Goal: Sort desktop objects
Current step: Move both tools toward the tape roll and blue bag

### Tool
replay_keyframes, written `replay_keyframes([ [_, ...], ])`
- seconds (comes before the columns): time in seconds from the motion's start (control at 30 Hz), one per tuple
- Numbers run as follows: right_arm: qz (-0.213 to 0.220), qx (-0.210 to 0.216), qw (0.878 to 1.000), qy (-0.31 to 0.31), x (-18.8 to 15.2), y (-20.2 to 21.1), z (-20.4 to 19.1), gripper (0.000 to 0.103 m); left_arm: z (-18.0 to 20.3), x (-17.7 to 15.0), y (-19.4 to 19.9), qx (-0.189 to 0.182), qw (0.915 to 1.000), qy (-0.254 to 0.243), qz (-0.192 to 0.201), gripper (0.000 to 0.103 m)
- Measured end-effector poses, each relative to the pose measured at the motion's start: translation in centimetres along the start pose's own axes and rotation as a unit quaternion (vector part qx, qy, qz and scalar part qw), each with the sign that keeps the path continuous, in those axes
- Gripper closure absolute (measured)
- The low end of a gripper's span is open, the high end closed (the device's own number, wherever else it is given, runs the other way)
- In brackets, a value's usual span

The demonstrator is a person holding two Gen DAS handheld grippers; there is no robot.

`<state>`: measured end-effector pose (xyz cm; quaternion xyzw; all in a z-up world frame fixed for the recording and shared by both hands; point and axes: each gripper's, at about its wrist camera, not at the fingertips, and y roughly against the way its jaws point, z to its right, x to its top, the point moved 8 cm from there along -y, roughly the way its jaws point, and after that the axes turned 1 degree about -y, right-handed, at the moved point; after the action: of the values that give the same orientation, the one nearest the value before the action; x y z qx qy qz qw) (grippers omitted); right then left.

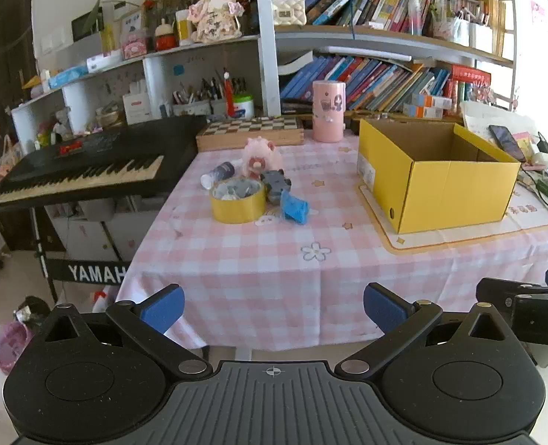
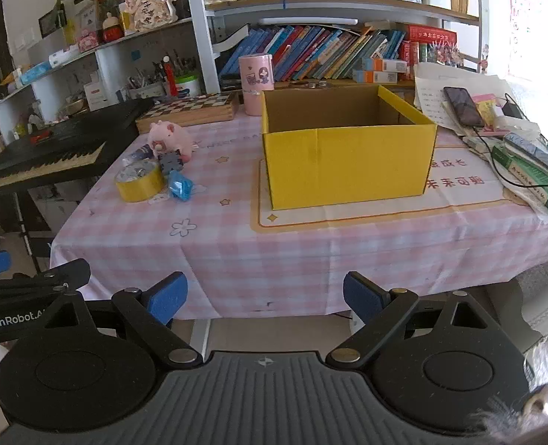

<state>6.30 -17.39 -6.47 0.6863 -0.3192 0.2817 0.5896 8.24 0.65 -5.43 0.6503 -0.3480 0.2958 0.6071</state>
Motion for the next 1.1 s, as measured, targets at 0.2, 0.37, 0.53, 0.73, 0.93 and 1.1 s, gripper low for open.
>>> replay_keyframes([
  [0.2,-0.008,0.018,1.0,-0.003,0.0,-0.5,-0.8,0.011,-0.1,0.1,-0.1,-0.008,0.9999,-0.005,0.004,0.0],
  [0.37,-0.007,0.022,1.0,0.013,0.3,-0.6,-1.9,0.011,-0.8,0.1,-0.3,-0.007,1.0,0.004,0.004,0.0],
  [0.53,-0.006,0.027,0.999,0.024,0.7,-0.8,-3.1,0.011,-1.7,0.3,0.0,0.001,0.9999,0.006,0.013,0.0],
  [0.73,-0.006,0.041,0.998,0.044,1.5,-1.2,-4.6,0.011,-3.4,0.3,0.0,0.013,0.9994,0.03,0.011,0.0],
  [0.93,0.001,0.041,0.996,0.076,1.9,-1.8,-5.7,0.01,-4.3,0.5,-0.2,0.036,0.9984,0.037,0.021,0.0],
  [1.1,0.003,0.048,0.995,0.091,2.6,-2.8,-6.1,0.01,-4.7,0.7,-1.0,0.044,0.9977,0.048,0.019,0.0],
])
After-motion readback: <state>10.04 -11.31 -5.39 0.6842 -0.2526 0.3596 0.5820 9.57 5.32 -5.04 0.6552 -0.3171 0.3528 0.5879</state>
